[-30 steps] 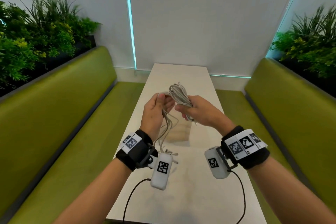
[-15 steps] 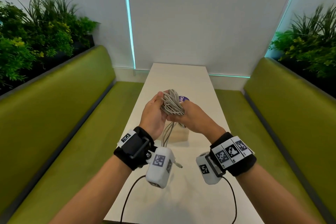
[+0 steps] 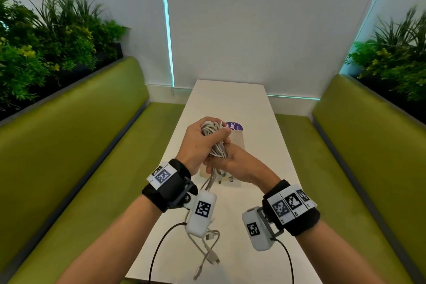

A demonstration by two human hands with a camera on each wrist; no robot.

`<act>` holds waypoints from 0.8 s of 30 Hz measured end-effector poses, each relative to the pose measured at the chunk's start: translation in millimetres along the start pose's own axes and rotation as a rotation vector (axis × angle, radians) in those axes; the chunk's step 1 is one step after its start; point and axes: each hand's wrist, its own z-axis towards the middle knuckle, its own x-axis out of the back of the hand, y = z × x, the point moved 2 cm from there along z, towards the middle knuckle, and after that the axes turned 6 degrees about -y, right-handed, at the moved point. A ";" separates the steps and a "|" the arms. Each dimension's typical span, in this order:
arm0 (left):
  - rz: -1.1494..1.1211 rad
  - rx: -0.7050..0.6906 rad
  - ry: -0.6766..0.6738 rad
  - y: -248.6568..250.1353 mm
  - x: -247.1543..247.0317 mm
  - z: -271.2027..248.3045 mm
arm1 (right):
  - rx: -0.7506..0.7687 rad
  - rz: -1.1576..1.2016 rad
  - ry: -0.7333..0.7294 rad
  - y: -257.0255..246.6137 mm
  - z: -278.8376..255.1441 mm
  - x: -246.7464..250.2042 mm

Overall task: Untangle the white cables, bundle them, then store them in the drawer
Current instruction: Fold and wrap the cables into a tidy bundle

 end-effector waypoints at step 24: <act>-0.002 0.046 -0.077 -7.2 -0.8 2.1 | 0.033 0.231 0.056 18.4 -2.3 -17.7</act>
